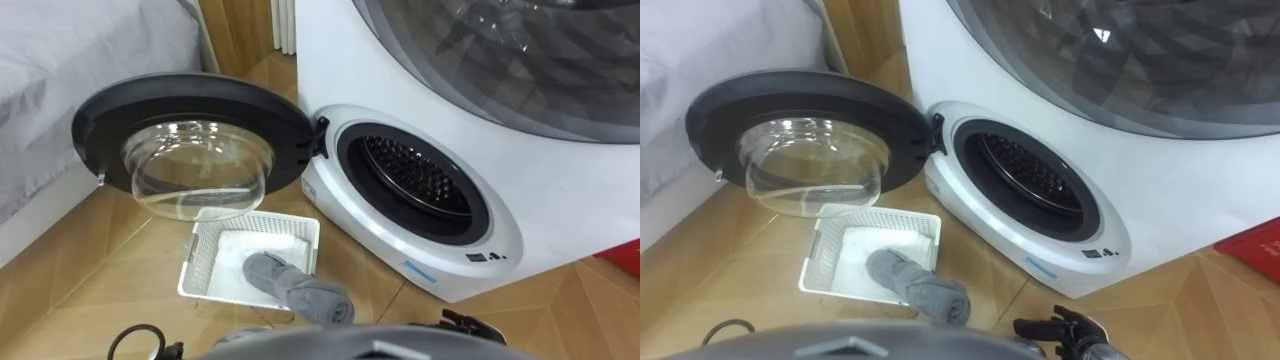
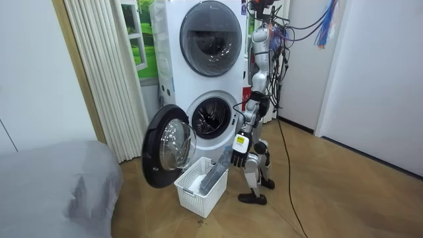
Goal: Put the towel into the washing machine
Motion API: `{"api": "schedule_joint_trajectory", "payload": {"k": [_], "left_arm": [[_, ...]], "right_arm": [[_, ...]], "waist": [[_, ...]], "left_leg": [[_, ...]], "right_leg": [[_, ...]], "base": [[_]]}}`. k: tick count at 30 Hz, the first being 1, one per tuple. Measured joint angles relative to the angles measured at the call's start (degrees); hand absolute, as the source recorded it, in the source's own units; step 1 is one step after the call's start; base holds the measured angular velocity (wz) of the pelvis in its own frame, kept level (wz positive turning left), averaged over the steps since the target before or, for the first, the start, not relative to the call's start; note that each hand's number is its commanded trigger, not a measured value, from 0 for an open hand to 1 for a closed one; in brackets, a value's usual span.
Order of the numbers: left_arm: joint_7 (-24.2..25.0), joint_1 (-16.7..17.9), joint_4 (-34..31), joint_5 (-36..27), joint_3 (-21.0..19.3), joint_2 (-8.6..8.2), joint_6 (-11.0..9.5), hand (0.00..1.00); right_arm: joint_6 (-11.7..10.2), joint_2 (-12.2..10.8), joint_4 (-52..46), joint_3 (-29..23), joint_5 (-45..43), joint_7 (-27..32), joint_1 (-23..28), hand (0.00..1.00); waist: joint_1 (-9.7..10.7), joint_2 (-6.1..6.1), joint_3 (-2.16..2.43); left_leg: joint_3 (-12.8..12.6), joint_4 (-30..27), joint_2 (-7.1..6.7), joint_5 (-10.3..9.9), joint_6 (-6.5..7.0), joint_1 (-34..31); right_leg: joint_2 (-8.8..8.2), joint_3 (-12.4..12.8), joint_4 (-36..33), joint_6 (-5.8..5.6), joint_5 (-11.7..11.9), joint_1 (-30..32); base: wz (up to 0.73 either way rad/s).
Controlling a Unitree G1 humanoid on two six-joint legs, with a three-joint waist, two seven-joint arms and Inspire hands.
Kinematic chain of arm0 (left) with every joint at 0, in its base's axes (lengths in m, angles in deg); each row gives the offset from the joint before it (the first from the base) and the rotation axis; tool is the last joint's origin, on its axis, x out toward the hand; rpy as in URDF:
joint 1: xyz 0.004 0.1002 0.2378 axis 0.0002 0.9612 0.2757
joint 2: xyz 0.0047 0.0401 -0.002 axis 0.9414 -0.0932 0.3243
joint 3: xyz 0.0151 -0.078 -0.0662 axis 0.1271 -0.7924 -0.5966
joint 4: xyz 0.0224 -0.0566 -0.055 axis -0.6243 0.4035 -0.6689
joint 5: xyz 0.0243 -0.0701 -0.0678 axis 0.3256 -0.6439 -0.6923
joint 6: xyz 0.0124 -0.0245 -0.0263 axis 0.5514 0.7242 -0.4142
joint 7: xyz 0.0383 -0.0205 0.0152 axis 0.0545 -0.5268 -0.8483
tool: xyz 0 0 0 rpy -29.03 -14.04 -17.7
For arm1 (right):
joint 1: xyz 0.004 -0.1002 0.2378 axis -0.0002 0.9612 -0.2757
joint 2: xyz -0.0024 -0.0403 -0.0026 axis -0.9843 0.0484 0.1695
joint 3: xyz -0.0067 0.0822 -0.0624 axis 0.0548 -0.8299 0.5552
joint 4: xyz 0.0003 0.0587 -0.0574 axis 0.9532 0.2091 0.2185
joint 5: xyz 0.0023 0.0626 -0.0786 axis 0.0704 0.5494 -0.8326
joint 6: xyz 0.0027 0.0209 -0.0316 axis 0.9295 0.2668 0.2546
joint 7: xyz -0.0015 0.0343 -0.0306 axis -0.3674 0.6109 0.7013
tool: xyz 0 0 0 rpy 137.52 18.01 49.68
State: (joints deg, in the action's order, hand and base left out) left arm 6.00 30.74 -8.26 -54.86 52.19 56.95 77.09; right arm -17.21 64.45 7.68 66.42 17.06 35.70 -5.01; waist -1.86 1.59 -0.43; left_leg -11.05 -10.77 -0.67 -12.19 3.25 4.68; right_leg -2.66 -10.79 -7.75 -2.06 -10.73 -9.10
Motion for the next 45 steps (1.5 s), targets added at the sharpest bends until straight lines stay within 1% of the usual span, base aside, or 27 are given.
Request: {"api": "schedule_joint_trajectory", "payload": {"k": [2,8,13,14,19,20,22,24,25,26,28,29,31,32,34,35,36,37,38,40,41,42,43,44,45], "left_arm": [[0.6,0.1,0.0,0.0,0.9,0.09,0.0,0.0],[2.1,0.1,0.0,0.0,0.9,0.09,0.1,0.0],[2.5,0.1,0.0,0.0,0.9,0.1,0.1,0.0],[2.5,0.1,0.0,0.0,0.9,0.1,0.1,0.0],[2.6,0.1,0.0,0.1,0.9,0.1,0.1,0.0],[2.6,0.1,0.0,0.1,0.8,0.1,0.0,0.0],[2.5,0.1,0.0,0.3,0.8,0.1,-0.1,0.0],[2.2,-0.1,-0.1,1.9,0.8,0.1,-0.5,0.0],[2.0,-0.5,-0.3,2.7,0.8,0.1,-0.7,0.0],[2.0,-0.5,-1.4,3.4,0.8,0.1,-0.7,0.0],[1.9,-0.5,-2.6,4.4,0.9,0.2,-1.1,0.0],[1.9,-0.5,-3.2,4.6,1.1,0.4,-1.5,0.0],[1.8,-0.5,-4.2,4.9,1.3,0.76,-1.7,0.0],[1.3,-0.8,-5.2,5.0,2.1,1.13,-1.8,0.0],[0.3,-2.3,-6.5,5.0,2.3,1.26,-2.6,0.0],[-0.6,-3.5,-7.5,5.0,2.5,1.27,-4.0,0.0],[-1.0,-4.4,-7.6,5.0,2.7,1.3,-4.7,0.0],[-1.9,-6.0,-7.3,5.0,3.7,1.34,-6.1,0.0],[-2.4,-7.5,-6.8,4.9,4.3,1.22,-7.7,0.0],[-3.0,-9.5,-6.5,4.9,5.7,0.88,-9.2,0.0],[-3.1,-11.0,-6.3,4.9,7.3,0.85,-10.1,0.0],[-3.0,-11.9,-6.0,5.1,8.0,0.81,-10.5,0.0],[-3.1,-13.5,-5.0,5.1,8.9,0.69,-11.3,0.0],[-3.2,-15.4,-3.9,5.2,9.8,0.55,-11.7,0.0],[-3.2,-16.4,-3.4,5.5,10.1,0.41,-11.7,0.0]], "right_arm": [[0.0,0.0,0.0,0.0,0.0,0.0,0.0,0.0],[0.1,0.0,0.0,0.0,0.0,0.0,0.0,0.0],[0.1,0.0,0.0,0.0,0.0,0.0,0.0,0.0],[0.1,0.0,0.0,0.0,0.0,0.0,0.0,0.0],[0.1,0.0,0.0,0.0,-0.1,0.0,-0.1,0.0],[0.1,0.0,0.0,-0.1,-0.1,0.0,-0.1,0.0],[0.1,-0.1,0.0,-0.2,-0.2,-0.1,-0.1,0.0],[0.0,-0.1,0.0,-0.2,-0.9,-0.2,-0.6,0.0],[0.0,0.0,-0.1,-0.2,-1.8,-0.5,-0.8,0.0],[0.0,0.0,-0.3,-0.1,-2.2,-0.6,-0.9,0.0],[0.0,0.0,-0.3,-0.1,-2.2,-0.6,-1.3,0.0],[0.0,0.0,-0.4,0.0,-2.3,-0.6,-1.5,0.0],[-0.1,0.0,-0.4,0.1,-2.4,-0.6,-1.7,0.0],[-0.2,0.1,-0.6,0.7,-2.4,-0.6,-1.8,0.0],[-0.8,0.4,-1.2,1.6,-2.5,-0.6,-2.1,0.0],[-1.2,0.4,-1.2,1.7,-2.7,-0.7,-2.6,0.0],[-1.4,0.4,-1.1,1.8,-3.0,-0.8,-2.9,0.0],[-1.9,0.4,-0.2,2.1,-3.5,-1.3,-3.9,0.0],[-2.0,0.4,0.3,2.1,-4.2,-1.7,-4.9,0.0],[-2.5,0.2,1.3,2.7,-5.3,-2.0,-6.4,0.0],[-2.5,0.0,1.3,2.9,-6.5,-2.1,-7.4,0.0],[-2.6,0.0,1.3,3.0,-7.1,-2.2,-7.9,0.0],[-2.7,0.0,1.5,3.7,-9.0,-2.1,-9.0,0.0],[-2.9,0.0,1.7,4.7,-10.4,-2.0,-10.4,0.0],[-2.9,0.0,1.8,5.3,-10.9,-1.9,-11.1,0.0]], "waist": [[0.0,-0.05,0.03],[0.0,-0.1,-0.01],[-0.1,-0.16,0.0],[-0.1,-0.29,0.08],[-0.1,-0.28,0.08],[0.0,-0.1,-0.02],[0.0,-0.06,-0.03],[0.0,0.04,0.05],[0.1,-0.36,0.27],[0.1,0.07,0.35],[0.1,-0.19,0.13],[0.2,-0.17,0.12],[0.3,-0.33,0.06],[0.3,-0.38,0.1],[0.4,-0.51,0.06],[0.7,-0.48,0.1],[0.8,-0.76,-0.08],[1.1,-0.94,-0.05],[1.5,-1.32,-0.26],[1.6,-1.73,-0.25],[1.9,-2.01,-0.38],[2.0,-2.06,-0.44],[2.0,-2.08,-0.47],[2.3,-2.09,-0.62],[2.4,-2.14,-0.69]], "left_leg": [[0.0,0.0,-0.01,0.0,0.0,0.0],[0.0,-0.1,0.0,0.0,0.0,-0.1],[0.0,-0.1,0.0,0.0,0.01,-0.1],[0.0,-0.1,0.0,0.0,0.02,-0.1],[0.0,-0.1,0.0,0.0,0.03,-0.1],[0.0,-0.1,0.01,0.0,0.03,-0.1],[0.0,-0.1,0.02,0.0,0.03,-0.2],[0.0,-0.5,0.08,-0.1,0.06,-1.1],[0.0,-0.9,0.1,-0.1,0.1,-1.9],[0.0,-1.2,0.11,-0.1,0.13,-2.4],[0.1,-1.7,0.13,-0.2,0.23,-2.9],[0.2,-2.0,0.15,-0.4,0.28,-3.1],[0.2,-2.2,0.15,-0.5,0.34,-3.3],[0.2,-2.5,0.21,-0.6,0.37,-3.9],[0.2,-3.2,0.37,-0.6,0.41,-5.7],[0.1,-3.8,0.52,-0.6,0.47,-6.9],[0.1,-4.1,0.54,-0.6,0.5,-7.4],[-0.1,-4.2,0.6,-0.5,0.62,-8.1],[-0.6,-4.1,0.66,-0.4,0.74,-8.5],[-1.4,-4.3,0.81,-0.4,0.77,-9.5],[-1.4,-4.7,0.88,-0.4,0.81,-10.6],[-1.4,-4.9,0.92,-0.4,0.82,-11.1],[-1.2,-5.4,0.97,-0.4,0.82,-12.2],[-0.8,-6.4,1.1,-0.4,0.81,-13.8],[-0.5,-7.0,1.16,-0.4,0.81,-14.7]], "right_leg": [[0.0,0.0,0.0,0.0,0.0,0.0],[-0.02,0.0,0.0,0.0,0.0,0.0],[-0.02,-0.1,0.0,0.0,0.0,0.0],[-0.02,-0.1,0.0,0.0,0.0,0.0],[-0.02,-0.2,0.0,0.0,0.0,0.1],[-0.03,-0.2,0.0,0.0,0.0,0.1],[-0.04,-0.1,0.0,0.0,0.0,0.2],[-0.05,-0.1,-0.2,0.0,0.0,1.0],[-0.07,-0.1,-0.2,0.0,0.0,1.5],[-0.09,-0.2,-0.3,0.02,0.0,2.0],[-0.13,-0.3,-0.4,0.02,0.0,2.3],[-0.13,-0.4,-0.4,0.02,0.0,2.3],[-0.15,-0.3,-0.4,0.02,0.0,2.4],[-0.15,-0.3,-0.7,0.02,0.0,3.0],[-0.17,-0.3,-1.6,0.02,0.0,4.9],[-0.15,-0.2,-2.4,0.03,0.0,6.2],[-0.16,-0.2,-2.6,0.03,0.0,6.7],[-0.19,0.0,-3.3,0.03,0.0,7.8],[-0.23,0.5,-3.8,0.02,0.0,8.6],[-0.23,1.4,-4.8,0.09,0.0,10.4],[-0.32,1.4,-5.9,0.24,-0.2,12.0],[-0.33,1.4,-6.3,0.27,-0.2,12.6],[-0.33,1.4,-7.0,0.3,-0.2,14.2],[-0.34,1.4,-7.6,0.31,-0.2,15.6],[-0.35,1.4,-8.1,0.32,-0.2,16.4]], "base": [[0.0],[0.0],[0.0],[0.0],[0.0],[0.0],[0.0],[0.0],[0.0],[0.0],[0.02],[0.0],[0.0],[0.0],[0.0],[0.0],[-0.04],[-0.11],[-0.19],[-0.26],[-0.2],[-0.21],[-0.29],[-0.26],[-0.1]]}}
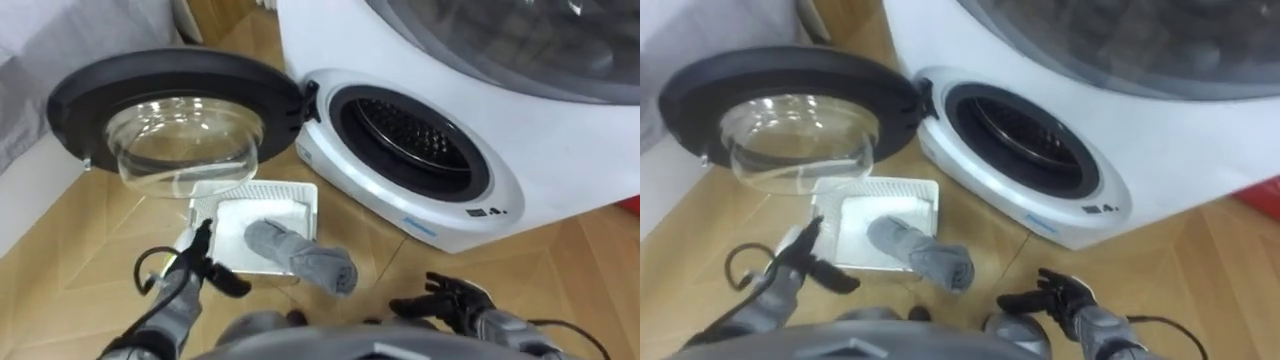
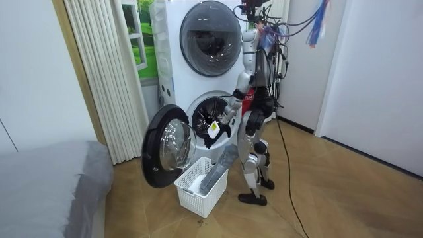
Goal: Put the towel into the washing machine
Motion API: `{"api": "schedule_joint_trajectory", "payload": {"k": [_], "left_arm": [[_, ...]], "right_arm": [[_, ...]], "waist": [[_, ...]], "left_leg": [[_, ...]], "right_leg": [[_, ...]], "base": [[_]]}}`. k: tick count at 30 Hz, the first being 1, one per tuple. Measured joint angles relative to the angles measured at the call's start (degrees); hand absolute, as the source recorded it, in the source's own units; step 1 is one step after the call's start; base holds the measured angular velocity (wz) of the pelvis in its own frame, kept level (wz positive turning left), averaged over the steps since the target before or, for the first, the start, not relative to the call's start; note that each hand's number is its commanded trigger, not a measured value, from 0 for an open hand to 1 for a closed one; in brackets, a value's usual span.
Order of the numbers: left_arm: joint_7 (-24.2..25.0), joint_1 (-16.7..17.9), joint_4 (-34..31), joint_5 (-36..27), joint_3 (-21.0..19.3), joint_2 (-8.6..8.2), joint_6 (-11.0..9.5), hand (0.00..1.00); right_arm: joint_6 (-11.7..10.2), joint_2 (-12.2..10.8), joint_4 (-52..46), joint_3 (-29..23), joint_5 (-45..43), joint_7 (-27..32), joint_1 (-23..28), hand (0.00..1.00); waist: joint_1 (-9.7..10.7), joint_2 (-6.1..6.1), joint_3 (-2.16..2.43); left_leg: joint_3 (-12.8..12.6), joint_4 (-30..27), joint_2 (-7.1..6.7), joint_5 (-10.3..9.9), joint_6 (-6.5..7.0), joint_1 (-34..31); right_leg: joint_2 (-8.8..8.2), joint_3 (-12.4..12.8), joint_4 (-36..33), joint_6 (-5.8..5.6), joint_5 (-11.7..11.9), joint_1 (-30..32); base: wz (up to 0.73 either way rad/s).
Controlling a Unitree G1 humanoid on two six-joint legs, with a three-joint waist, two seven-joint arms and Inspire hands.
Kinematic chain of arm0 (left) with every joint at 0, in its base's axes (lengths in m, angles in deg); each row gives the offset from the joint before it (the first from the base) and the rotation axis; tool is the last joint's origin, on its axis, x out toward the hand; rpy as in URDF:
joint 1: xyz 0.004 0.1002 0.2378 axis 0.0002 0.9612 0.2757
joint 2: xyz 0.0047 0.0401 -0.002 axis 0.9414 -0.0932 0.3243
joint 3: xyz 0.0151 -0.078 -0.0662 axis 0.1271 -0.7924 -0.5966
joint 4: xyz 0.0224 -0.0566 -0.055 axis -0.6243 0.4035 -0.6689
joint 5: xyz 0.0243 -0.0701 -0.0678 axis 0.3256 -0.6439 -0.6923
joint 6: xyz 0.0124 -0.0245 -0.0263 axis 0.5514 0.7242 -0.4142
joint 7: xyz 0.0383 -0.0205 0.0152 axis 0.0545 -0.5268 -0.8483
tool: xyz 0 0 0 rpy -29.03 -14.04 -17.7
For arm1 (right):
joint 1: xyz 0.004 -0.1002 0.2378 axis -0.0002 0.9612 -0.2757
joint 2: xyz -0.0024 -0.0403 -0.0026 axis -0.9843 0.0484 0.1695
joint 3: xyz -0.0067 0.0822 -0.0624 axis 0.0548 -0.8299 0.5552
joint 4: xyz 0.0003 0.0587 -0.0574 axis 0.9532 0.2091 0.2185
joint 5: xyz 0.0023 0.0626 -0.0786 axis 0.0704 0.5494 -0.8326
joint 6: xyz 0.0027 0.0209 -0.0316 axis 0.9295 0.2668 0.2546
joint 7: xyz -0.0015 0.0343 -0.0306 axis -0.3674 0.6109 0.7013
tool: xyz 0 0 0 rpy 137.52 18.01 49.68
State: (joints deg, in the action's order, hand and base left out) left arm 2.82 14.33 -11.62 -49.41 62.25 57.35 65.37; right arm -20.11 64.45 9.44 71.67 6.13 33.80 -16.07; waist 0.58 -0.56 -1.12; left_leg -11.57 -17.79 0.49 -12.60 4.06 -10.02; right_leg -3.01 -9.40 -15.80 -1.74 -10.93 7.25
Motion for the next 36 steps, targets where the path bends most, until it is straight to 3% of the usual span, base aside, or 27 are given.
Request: {"api": "schedule_joint_trajectory", "payload": {"k": [3,5,9,12,14,21,25,26,36], "left_arm": [[-0.2,-4.9,3.4,0.3,3.3,-0.45,-1.1,0.0],[-1.1,-7.5,5.8,1.4,4.8,-1.09,-2.1,0.0],[-1.4,-11.4,8.5,1.4,7.3,-0.76,-2.2,0.0],[-2.4,-14.3,9.3,2.2,9.9,-0.81,-2.2,0.0],[-3.4,-17.2,9.8,2.4,11.2,-0.77,-2.2,0.0],[-7.1,-21.0,10.0,4.3,15.5,-0.71,-2.2,0.0],[-8.2,-24.1,10.0,7.1,18.9,-0.45,-2.4,0.0],[-8.8,-25.3,10.0,7.4,19.7,-0.07,-2.4,0.0],[-14.6,-30.9,9.8,11.1,22.3,0.56,-2.7,0.0]], "right_arm": [[0.0,-0.2,0.4,1.9,-0.2,0.1,-2.6,0.0],[0.0,-0.5,0.9,3.8,0.1,0.3,-4.5,0.0],[0.0,-1.4,0.9,6.1,0.1,1.3,-7.1,0.0],[0.0,-1.5,0.3,8.2,0.1,1.9,-9.2,0.0],[0.0,-1.5,-0.2,8.9,0.2,2.7,-10.7,0.0],[0.0,-1.7,-3.1,13.8,2.8,3.9,-13.1,0.0],[0.0,-1.7,-4.5,16.0,3.7,3.9,-14.8,0.0],[0.0,-1.8,-4.8,16.2,3.7,3.9,-15.4,0.0],[-0.1,-2.4,-9.0,17.4,4.9,5.7,-19.1,0.0]], "waist": [[1.2,-0.31,-0.58],[1.1,-0.61,-1.42],[2.2,-0.55,-1.95],[2.5,-0.51,-2.67],[2.6,-0.47,-3.52],[3.8,-0.41,-3.73],[4.4,-0.29,-4.05],[4.5,0.03,-4.36],[5.8,0.57,-4.95]], "left_leg": [[0.4,-2.1,0.17,0.0,0.01,-3.8],[0.6,-2.3,0.03,0.1,0.17,-5.6],[0.5,-5.1,0.51,0.2,0.44,-11.9],[0.4,-7.5,0.83,0.2,0.47,-16.3],[0.4,-9.3,0.92,0.3,0.62,-20.1],[0.2,-14.1,1.86,0.3,0.63,-29.6],[0.0,-16.0,2.23,0.3,0.65,-34.4],[-0.3,-16.7,2.3,0.3,0.68,-35.8],[-0.6,-23.1,3.16,-0.3,1.19,-48.0]], "right_leg": [[-0.07,0.3,-1.6,0.26,-0.1,3.7],[-0.01,1.4,-2.8,0.46,-0.2,6.1],[-0.12,1.5,-6.8,0.89,-0.4,13.1],[-0.2,2.0,-9.9,1.47,-0.8,18.0],[-0.44,2.1,-12.4,2.03,-1.1,22.1],[-0.86,2.0,-17.1,2.96,-1.6,31.9],[-0.96,2.5,-19.4,3.38,-1.7,37.0],[-1.0,3.0,-20.4,3.42,-1.7,38.8],[-1.54,3.1,-28.1,4.53,-3.0,51.3]], "base": [[-0.03],[-0.2],[-0.05],[-0.04],[0.0],[-0.01],[-0.03],[-0.07],[0.02]]}}
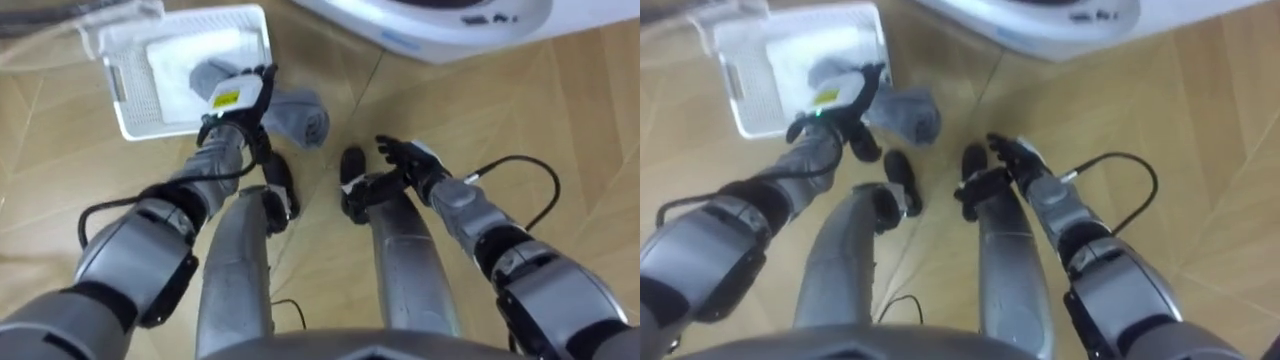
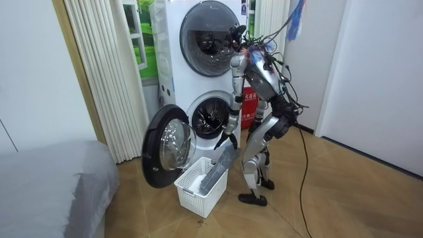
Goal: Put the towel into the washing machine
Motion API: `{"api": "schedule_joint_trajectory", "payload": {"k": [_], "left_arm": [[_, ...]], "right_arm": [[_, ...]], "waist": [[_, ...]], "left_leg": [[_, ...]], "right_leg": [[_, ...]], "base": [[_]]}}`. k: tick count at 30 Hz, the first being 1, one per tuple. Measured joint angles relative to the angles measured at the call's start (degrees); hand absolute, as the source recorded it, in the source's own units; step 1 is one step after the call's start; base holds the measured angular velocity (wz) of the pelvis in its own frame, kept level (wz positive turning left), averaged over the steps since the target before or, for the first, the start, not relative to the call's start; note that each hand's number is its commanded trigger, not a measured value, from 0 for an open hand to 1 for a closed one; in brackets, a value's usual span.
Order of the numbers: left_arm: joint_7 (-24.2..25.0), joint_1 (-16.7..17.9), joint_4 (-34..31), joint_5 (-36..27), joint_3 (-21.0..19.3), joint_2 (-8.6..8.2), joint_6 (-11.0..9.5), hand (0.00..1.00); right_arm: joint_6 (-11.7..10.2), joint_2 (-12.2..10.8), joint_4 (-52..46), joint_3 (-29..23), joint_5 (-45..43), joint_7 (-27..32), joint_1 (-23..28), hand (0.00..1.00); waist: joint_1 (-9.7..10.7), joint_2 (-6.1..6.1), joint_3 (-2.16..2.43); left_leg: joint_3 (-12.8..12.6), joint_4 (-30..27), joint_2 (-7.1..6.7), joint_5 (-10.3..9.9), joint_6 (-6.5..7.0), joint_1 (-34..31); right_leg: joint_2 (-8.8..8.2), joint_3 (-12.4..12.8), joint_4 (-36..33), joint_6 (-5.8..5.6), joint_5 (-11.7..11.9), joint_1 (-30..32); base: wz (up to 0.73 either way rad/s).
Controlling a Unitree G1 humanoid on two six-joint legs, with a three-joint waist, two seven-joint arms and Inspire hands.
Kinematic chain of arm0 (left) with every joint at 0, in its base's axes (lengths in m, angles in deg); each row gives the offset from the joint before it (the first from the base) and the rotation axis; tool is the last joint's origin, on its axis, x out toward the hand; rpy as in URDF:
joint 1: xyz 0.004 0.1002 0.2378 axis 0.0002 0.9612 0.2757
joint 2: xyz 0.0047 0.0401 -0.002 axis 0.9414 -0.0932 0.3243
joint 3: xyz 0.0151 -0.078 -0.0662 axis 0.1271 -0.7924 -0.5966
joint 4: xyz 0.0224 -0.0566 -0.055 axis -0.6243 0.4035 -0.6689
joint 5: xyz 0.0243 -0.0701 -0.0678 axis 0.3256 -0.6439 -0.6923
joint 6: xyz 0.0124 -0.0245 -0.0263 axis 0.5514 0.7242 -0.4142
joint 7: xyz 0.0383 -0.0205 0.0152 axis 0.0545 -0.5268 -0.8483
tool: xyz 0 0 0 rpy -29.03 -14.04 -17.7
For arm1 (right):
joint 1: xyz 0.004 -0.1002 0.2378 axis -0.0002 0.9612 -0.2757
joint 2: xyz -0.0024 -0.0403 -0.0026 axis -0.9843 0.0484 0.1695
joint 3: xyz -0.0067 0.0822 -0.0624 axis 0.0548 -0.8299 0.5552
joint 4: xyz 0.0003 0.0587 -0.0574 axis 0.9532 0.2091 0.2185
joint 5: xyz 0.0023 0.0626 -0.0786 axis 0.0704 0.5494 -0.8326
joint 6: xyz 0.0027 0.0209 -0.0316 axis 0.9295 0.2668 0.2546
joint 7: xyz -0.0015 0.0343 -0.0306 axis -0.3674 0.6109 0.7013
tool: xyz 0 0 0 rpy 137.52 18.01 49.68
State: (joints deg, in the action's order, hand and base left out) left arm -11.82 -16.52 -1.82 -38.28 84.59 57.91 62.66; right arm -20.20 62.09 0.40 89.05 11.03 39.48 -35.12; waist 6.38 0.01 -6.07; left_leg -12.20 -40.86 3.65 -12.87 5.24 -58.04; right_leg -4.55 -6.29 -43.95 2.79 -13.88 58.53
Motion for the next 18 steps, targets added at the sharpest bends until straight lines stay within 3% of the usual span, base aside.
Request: {"api": "schedule_joint_trajectory", "payload": {"k": [7,13,18], "left_arm": [[-3.9,-1.8,0.2,3.9,3.3,2.34,0.2,0.0],[-4.7,-2.1,0.2,6.0,3.4,2.41,0.1,0.0],[-5.5,-2.1,0.3,6.0,4.6,3.62,0.3,0.0]], "right_arm": [[-0.1,-0.1,-1.6,0.9,5.8,0.1,-2.5,0.0],[-1.4,0.0,-5.2,2.0,7.5,0.2,-2.1,0.0],[-2.4,-0.2,-6.0,2.6,8.6,0.1,-2.6,0.0]], "waist": [[2.7,0.42,-0.23],[3.4,0.84,-0.26],[4.4,1.18,-0.24]], "left_leg": [[1.5,-5.4,0.3,-0.7,-0.29,-7.0],[1.6,-12.2,1.79,-3.7,-0.03,-11.6],[2.3,-18.0,2.69,-6.0,-0.03,-14.6]], "right_leg": [[-0.37,-1.0,-4.5,0.83,-1.1,6.3],[-0.04,-0.9,-10.4,1.08,-3.4,10.5],[0.2,-1.1,-15.4,1.31,-5.3,12.9]], "base": [[0.06],[-0.06],[-0.04]]}}
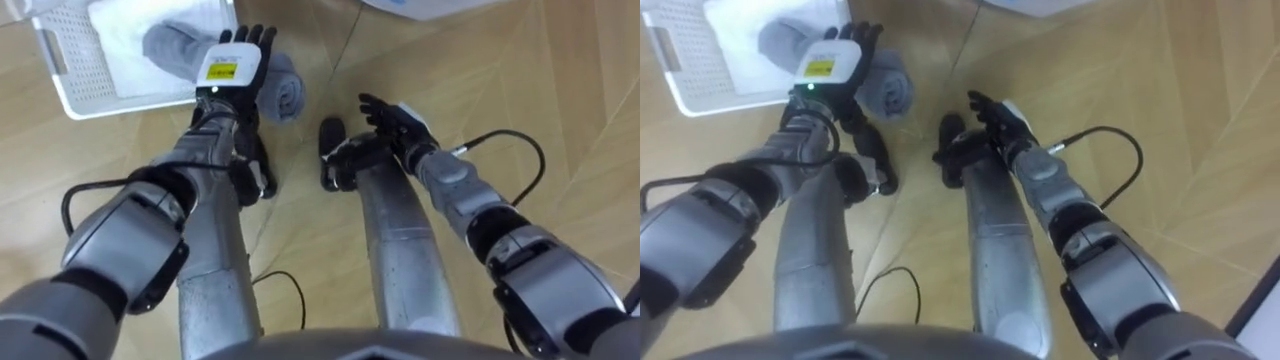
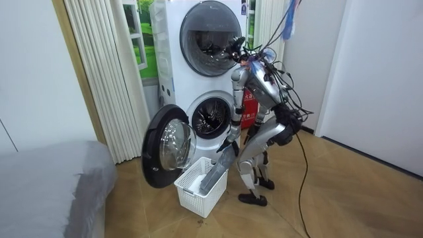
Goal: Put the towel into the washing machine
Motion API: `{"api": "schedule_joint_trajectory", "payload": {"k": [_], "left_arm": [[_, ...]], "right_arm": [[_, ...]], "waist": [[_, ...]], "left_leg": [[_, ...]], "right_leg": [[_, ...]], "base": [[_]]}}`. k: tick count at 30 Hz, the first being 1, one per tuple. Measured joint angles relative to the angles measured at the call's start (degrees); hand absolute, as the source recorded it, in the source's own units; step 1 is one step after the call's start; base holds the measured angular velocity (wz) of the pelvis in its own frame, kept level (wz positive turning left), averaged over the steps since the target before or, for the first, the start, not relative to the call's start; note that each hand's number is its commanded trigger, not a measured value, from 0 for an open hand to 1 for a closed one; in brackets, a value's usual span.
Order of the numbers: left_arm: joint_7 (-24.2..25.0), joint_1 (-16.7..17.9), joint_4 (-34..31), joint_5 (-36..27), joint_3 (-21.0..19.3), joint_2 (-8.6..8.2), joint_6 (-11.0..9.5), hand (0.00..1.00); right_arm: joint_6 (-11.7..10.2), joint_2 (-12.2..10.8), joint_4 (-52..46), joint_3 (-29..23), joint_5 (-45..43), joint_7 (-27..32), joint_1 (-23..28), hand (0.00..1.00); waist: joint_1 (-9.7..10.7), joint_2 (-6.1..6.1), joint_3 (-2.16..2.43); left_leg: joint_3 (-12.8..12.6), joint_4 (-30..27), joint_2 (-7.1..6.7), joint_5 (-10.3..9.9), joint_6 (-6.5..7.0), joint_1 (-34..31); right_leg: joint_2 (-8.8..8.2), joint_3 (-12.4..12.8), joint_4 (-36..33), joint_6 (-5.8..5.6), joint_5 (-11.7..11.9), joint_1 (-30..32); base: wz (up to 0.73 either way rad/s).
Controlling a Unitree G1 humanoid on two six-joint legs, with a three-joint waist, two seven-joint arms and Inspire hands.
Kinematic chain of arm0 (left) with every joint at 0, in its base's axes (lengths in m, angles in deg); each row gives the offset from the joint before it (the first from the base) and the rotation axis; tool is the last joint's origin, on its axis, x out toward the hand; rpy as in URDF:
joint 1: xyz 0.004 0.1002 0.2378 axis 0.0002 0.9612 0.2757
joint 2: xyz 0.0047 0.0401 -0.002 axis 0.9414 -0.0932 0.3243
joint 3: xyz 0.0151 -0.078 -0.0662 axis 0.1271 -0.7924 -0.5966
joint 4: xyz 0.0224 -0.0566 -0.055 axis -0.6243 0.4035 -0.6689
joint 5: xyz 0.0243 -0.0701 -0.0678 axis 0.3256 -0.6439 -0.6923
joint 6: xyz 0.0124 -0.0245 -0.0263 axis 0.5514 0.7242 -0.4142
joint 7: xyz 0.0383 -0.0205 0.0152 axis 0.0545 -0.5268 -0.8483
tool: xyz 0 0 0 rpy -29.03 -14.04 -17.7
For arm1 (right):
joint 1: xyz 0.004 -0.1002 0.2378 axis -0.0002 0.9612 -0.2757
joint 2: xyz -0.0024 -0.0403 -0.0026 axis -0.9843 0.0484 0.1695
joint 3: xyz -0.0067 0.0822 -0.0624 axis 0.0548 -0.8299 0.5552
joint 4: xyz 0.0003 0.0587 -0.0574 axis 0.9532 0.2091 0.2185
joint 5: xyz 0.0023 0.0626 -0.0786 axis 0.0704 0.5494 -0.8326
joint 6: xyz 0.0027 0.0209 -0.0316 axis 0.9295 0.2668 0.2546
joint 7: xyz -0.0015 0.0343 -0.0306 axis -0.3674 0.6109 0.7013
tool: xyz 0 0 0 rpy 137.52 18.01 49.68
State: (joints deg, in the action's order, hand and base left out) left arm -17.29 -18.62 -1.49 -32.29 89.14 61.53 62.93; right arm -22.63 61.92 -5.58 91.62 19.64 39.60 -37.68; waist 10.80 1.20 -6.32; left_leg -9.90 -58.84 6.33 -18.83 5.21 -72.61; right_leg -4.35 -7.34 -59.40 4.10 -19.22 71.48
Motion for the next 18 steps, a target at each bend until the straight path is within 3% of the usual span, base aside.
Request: {"api": "schedule_joint_trajectory", "payload": {"k": [8,9,10,11,18], "left_arm": [[-0.3,-1.1,0.0,2.3,1.5,0.75,0.3,0.0],[-0.6,-1.3,0.0,2.5,1.8,0.74,0.2,0.53],[-1.1,-1.5,0.0,2.5,2.3,0.72,0.2,0.96],[-1.3,-1.6,0.0,2.6,2.9,1.03,0.1,1.0],[-2.2,-1.9,0.0,2.5,5.2,1.95,-0.4,1.0]], "right_arm": [[-1.3,0.2,0.0,1.6,4.1,-0.2,-1.2,0.0],[-1.5,0.2,0.0,1.6,4.8,-0.2,-1.3,0.0],[-1.6,0.2,0.0,1.6,6.0,-0.2,-1.5,0.0],[-1.7,0.2,0.0,1.6,7.7,-0.1,-1.6,0.0],[-2.0,0.2,0.2,1.7,9.6,-0.2,-2.2,0.0]], "waist": [[0.1,0.43,0.02],[0.1,0.51,0.01],[0.3,0.62,0.01],[0.4,0.7,-0.02],[0.7,1.28,-0.11]], "left_leg": [[0.8,-4.2,0.21,-0.9,-0.5,-3.5],[0.8,-4.3,0.2,-0.9,-0.5,-3.9],[0.8,-4.6,0.22,-0.9,-0.46,-4.6],[0.8,-4.9,0.23,-1.0,-0.41,-5.0],[0.8,-4.8,0.46,-1.2,-0.39,-5.8]], "right_leg": [[-0.25,-0.2,-4.5,0.65,-1.3,3.4],[-0.28,-0.2,-4.7,0.67,-1.3,3.8],[-0.42,-0.3,-5.0,0.76,-1.3,4.4],[-0.51,-0.4,-5.3,0.84,-1.4,4.9],[-0.26,-0.4,-4.9,0.86,-1.4,5.6]], "base": [[0.02],[0.03],[0.0],[0.0],[-0.02]]}}
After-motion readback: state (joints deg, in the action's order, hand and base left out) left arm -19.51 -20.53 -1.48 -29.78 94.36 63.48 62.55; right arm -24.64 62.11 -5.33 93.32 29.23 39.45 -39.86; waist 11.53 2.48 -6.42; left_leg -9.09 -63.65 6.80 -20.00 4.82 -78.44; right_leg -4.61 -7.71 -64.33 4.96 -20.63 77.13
